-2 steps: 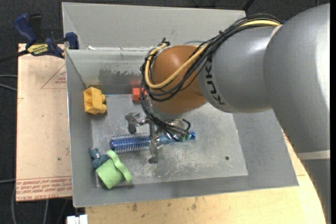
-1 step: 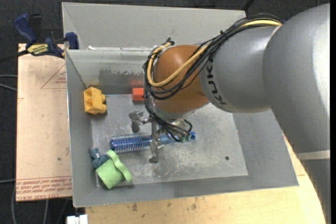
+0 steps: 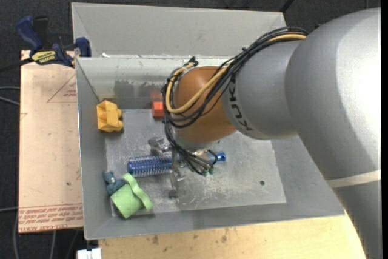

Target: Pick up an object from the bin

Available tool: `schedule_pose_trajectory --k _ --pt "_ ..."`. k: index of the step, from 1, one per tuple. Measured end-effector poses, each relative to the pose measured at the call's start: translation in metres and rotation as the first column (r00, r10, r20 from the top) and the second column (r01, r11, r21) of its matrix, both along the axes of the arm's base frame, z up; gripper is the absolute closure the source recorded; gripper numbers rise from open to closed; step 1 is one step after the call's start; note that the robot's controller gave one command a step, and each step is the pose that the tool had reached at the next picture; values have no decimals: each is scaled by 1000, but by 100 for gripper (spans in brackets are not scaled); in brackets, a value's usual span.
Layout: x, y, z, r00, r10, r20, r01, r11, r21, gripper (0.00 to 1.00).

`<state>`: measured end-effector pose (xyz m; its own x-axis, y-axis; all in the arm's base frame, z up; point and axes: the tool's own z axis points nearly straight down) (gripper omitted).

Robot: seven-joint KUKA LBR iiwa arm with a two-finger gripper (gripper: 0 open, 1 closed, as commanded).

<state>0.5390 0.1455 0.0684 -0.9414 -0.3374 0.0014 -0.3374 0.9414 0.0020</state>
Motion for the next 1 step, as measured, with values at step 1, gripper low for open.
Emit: schedule_pose_trajectory --k 1 --pt "1 0 0 1000 -2 1 2 1000 2 0"
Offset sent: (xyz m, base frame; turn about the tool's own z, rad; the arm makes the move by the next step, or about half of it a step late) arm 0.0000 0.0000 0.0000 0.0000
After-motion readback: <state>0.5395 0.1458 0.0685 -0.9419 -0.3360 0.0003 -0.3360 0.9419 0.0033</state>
